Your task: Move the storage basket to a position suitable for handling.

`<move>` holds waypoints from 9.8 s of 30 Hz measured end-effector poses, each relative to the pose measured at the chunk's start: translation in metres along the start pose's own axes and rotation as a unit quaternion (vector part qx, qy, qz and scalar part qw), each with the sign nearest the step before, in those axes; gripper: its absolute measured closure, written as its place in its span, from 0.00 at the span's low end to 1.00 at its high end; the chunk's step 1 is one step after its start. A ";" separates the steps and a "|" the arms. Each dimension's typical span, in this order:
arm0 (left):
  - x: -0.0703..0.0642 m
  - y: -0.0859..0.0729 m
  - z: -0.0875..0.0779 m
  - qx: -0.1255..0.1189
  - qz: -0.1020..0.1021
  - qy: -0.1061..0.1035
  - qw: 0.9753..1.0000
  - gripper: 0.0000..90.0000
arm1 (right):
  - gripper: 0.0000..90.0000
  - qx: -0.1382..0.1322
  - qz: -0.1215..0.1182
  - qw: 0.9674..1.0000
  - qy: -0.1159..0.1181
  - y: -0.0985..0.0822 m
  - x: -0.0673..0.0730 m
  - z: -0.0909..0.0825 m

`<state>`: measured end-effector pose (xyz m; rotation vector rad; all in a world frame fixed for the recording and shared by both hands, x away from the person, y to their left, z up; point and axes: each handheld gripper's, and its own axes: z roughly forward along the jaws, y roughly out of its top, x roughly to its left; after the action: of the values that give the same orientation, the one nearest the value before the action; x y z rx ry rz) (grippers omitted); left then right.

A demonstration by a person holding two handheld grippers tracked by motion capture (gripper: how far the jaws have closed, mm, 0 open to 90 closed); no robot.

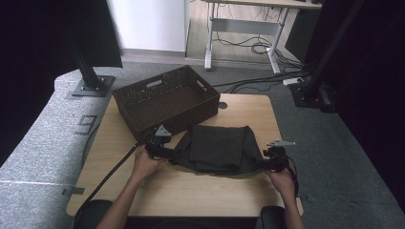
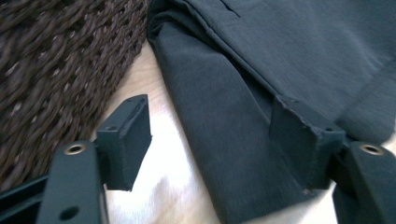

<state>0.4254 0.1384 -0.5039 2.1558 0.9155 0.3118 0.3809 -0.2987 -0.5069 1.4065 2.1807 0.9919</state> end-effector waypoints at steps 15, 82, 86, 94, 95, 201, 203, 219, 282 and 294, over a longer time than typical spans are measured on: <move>-0.001 -0.012 0.037 0.041 0.022 0.000 0.999 0.76 | 0.68 0.041 -0.003 0.999 0.008 0.009 -0.007 0.038; -0.054 -0.114 -0.089 0.126 0.042 -0.008 0.991 0.79 | 0.64 0.087 -0.109 0.981 0.135 -0.050 0.114 -0.005; -0.055 -0.119 -0.093 0.125 0.044 -0.016 0.991 0.79 | 0.64 0.088 -0.112 0.980 0.139 -0.053 0.117 -0.008; -0.061 -0.126 -0.102 0.130 0.043 -0.028 0.990 0.77 | 0.63 0.098 -0.119 0.977 0.146 -0.063 0.128 -0.019; -0.063 -0.127 -0.103 0.131 0.042 -0.029 0.990 0.77 | 0.63 0.098 -0.120 0.977 0.147 -0.064 0.129 -0.020; 0.104 0.014 -0.095 0.041 -0.131 0.199 0.970 0.54 | 0.00 0.005 -0.030 0.999 -0.015 -0.063 0.027 0.011; 0.104 0.014 -0.095 0.041 -0.130 0.199 0.970 0.55 | 0.00 0.005 -0.030 0.999 -0.015 -0.063 0.027 0.011; 0.102 0.016 -0.091 0.031 -0.110 0.189 0.975 0.70 | 0.00 0.005 -0.030 0.999 -0.015 -0.063 0.027 0.011; 0.050 -0.014 -0.133 -0.028 -0.046 0.120 0.991 0.31 | 0.00 0.006 -0.030 0.999 -0.014 -0.063 0.027 0.011; 0.042 -0.063 -0.138 -0.029 -0.038 0.092 0.995 0.14 | 0.00 0.006 -0.030 0.999 -0.013 -0.063 0.027 0.011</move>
<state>0.3570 0.2725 -0.4584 2.0574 1.0752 0.4986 0.3354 -0.2868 -0.5577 1.3444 2.1995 0.9347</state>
